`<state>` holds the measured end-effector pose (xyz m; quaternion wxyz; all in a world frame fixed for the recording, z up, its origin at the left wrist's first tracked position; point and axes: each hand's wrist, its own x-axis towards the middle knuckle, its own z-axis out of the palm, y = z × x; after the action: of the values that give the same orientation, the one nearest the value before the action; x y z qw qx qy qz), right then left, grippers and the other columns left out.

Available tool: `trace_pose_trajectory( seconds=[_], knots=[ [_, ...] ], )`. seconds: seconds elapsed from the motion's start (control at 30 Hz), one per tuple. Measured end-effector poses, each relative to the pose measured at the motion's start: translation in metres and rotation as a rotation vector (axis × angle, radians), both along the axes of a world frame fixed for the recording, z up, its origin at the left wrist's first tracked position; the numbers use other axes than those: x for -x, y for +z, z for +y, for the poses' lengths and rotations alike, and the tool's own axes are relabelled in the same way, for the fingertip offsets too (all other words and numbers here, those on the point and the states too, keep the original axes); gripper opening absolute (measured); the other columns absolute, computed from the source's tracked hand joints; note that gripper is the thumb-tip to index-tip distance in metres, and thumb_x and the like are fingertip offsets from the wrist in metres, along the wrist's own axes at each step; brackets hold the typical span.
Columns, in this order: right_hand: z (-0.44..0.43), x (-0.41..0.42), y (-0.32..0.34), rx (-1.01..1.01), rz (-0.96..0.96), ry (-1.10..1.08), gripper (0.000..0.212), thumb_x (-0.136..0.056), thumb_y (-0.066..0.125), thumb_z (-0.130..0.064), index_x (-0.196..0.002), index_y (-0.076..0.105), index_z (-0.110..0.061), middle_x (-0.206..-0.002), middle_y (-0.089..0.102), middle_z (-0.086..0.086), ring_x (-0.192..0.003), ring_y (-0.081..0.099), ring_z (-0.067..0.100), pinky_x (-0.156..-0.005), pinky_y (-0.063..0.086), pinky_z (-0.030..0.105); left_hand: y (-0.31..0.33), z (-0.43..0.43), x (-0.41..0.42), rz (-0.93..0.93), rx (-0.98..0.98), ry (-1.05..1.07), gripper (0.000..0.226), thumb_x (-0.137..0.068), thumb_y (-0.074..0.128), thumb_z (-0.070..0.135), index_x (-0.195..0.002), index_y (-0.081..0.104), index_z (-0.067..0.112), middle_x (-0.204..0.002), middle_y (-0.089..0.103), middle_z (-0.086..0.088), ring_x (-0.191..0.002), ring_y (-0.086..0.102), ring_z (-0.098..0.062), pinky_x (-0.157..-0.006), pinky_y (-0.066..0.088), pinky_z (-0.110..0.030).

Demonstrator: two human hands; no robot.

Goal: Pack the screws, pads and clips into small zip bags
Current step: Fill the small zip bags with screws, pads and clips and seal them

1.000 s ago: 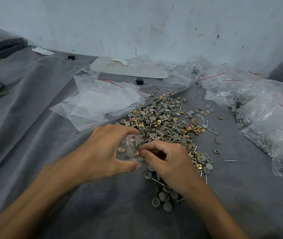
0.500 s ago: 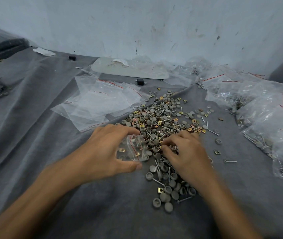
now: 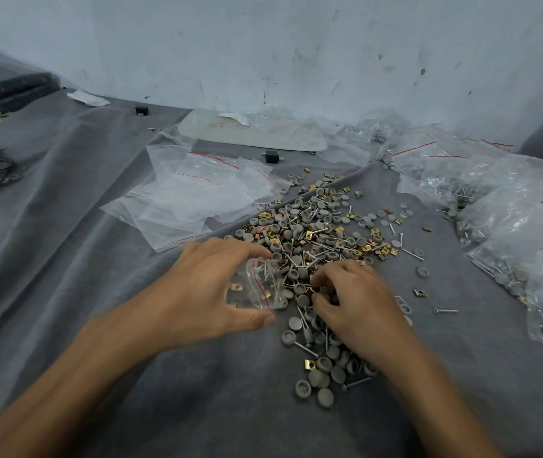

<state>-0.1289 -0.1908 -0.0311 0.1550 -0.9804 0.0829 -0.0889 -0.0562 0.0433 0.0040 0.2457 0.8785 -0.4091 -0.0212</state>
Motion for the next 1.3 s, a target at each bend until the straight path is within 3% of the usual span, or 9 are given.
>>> trace_pose_trajectory(
  seconds=[0.2, 0.3, 0.5, 0.67, 0.77, 0.9, 1.1, 1.23, 1.3],
  knots=[
    [0.004, -0.001, -0.001, 0.012, -0.025, -0.024, 0.020, -0.098, 0.055, -0.038, -0.116, 0.061, -0.034, -0.116, 0.056, -0.011, -0.111, 0.046, 0.013, -0.096, 0.044, 0.036, -0.002, -0.002, -0.001, 0.002, 0.003, -0.029, 0.077, -0.074, 0.066, 0.076, -0.140, 0.036, 0.050, -0.121, 0.031, 0.045, -0.114, 0.016, 0.032, -0.101, 0.022, -0.015],
    [0.004, -0.001, -0.003, 0.023, -0.072, -0.024, 0.017, -0.101, 0.050, -0.038, -0.112, 0.061, -0.032, -0.110, 0.056, -0.011, -0.106, 0.046, 0.012, -0.091, 0.044, 0.035, -0.001, 0.001, -0.004, 0.098, 0.053, 0.006, 0.071, -0.069, 0.073, 0.074, -0.130, 0.044, 0.054, -0.128, 0.045, 0.037, -0.124, 0.034, 0.015, -0.105, 0.033, -0.023],
    [0.000, -0.003, -0.005, -0.122, -0.257, -0.031, 0.015, -0.100, 0.054, -0.036, -0.104, 0.067, -0.029, -0.099, 0.057, -0.011, -0.099, 0.050, 0.013, -0.080, 0.041, 0.031, 0.017, 0.024, -0.026, 0.458, 0.484, 0.071, 0.062, -0.064, 0.082, 0.060, -0.119, 0.065, 0.037, -0.118, 0.071, 0.015, -0.108, 0.068, -0.004, -0.086, 0.055, -0.017],
    [0.000, 0.000, -0.001, -0.224, -0.349, -0.010, 0.010, -0.100, 0.058, -0.032, -0.101, 0.067, -0.030, -0.094, 0.061, -0.019, -0.097, 0.057, 0.013, -0.078, 0.047, 0.033, 0.023, 0.040, -0.045, 0.707, 1.004, 0.258, 0.075, -0.040, 0.096, 0.060, -0.099, 0.077, 0.018, -0.102, 0.076, -0.001, -0.095, 0.071, -0.014, -0.088, 0.058, -0.033],
    [0.001, 0.000, -0.001, -0.257, -0.355, -0.006, 0.011, -0.100, 0.059, -0.030, -0.103, 0.069, -0.027, -0.096, 0.064, -0.016, -0.098, 0.059, 0.014, -0.083, 0.052, 0.039, 0.025, 0.046, -0.052, 0.767, 1.148, 0.289, 0.048, -0.062, 0.088, 0.049, -0.096, 0.076, 0.017, -0.098, 0.075, 0.001, -0.091, 0.070, -0.015, -0.088, 0.059, -0.036],
    [0.003, 0.000, 0.000, -0.279, -0.374, 0.003, 0.012, -0.099, 0.061, -0.028, -0.105, 0.071, -0.024, -0.096, 0.066, -0.015, -0.094, 0.060, 0.011, -0.082, 0.052, 0.039, 0.024, 0.048, -0.056, 0.759, 1.179, 0.334, 0.026, -0.080, 0.070, 0.037, -0.096, 0.074, 0.017, -0.095, 0.074, 0.002, -0.087, 0.070, -0.014, -0.088, 0.059, -0.038],
    [0.007, 0.003, 0.003, -0.491, -0.391, 0.026, 0.009, -0.098, 0.063, -0.027, -0.101, 0.072, -0.029, -0.085, 0.069, -0.016, -0.084, 0.065, 0.004, -0.068, 0.051, 0.023, 0.023, 0.042, -0.049, 0.649, 1.058, 0.270, 0.056, -0.053, 0.093, 0.054, -0.095, 0.080, 0.020, -0.095, 0.076, 0.000, -0.091, 0.070, -0.014, -0.084, 0.059, -0.029],
    [0.009, 0.004, 0.008, -0.742, -0.377, 0.081, 0.014, -0.098, 0.065, -0.022, -0.098, 0.073, -0.034, -0.088, 0.073, -0.006, -0.081, 0.068, 0.016, -0.066, 0.056, 0.033, 0.021, 0.032, -0.039, 0.556, 0.872, 0.192, 0.057, -0.065, 0.090, 0.039, -0.115, 0.070, 0.020, -0.105, 0.077, -0.001, -0.096, 0.071, -0.013, -0.084, 0.056, -0.021],
    [0.009, 0.005, 0.012, -0.844, -0.369, 0.121, 0.018, -0.098, 0.064, -0.020, -0.098, 0.074, -0.035, -0.091, 0.075, -0.006, -0.084, 0.070, 0.013, -0.063, 0.057, 0.026, 0.019, 0.026, -0.034, 0.515, 0.759, 0.153, 0.064, -0.067, 0.092, 0.037, -0.123, 0.065, 0.022, -0.110, 0.076, 0.001, -0.096, 0.073, -0.012, -0.079, 0.055, -0.017]
  ],
)
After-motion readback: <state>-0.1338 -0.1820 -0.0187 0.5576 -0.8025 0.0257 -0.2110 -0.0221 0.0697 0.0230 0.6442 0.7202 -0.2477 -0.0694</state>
